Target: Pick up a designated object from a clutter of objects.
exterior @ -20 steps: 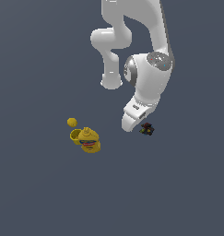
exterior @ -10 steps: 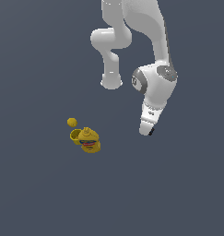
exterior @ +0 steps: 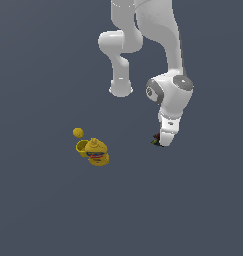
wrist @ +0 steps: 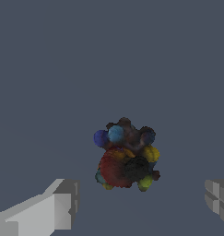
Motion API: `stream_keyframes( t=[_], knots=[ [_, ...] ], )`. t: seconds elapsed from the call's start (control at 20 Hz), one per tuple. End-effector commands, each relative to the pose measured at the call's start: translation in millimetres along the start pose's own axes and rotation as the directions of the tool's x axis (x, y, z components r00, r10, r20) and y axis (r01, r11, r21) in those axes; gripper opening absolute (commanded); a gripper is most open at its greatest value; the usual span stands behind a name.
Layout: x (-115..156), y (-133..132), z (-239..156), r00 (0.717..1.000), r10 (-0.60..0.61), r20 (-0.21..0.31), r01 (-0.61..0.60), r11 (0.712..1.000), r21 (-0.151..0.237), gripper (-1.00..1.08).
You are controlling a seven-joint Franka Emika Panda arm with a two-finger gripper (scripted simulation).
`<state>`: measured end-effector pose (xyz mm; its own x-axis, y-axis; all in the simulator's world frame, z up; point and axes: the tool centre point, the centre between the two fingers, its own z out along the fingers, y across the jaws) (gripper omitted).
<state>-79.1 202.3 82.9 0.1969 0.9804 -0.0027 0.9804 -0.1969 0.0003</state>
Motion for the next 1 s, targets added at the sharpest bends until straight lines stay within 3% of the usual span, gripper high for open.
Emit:
stream_keyframes(
  t=[0.0,0.35,0.95],
  knots=[
    [2.2,-3.0,2.5,1.000,-0.022,-0.002,0.022,1.000,0.000,1.00],
    [2.1,-3.3,7.2,1.000,-0.021,-0.002,0.021,1.000,0.001,1.00],
    [2.3,-4.5,50.9,1.000,-0.027,-0.002,0.027,1.000,0.000,1.00]
  ],
)
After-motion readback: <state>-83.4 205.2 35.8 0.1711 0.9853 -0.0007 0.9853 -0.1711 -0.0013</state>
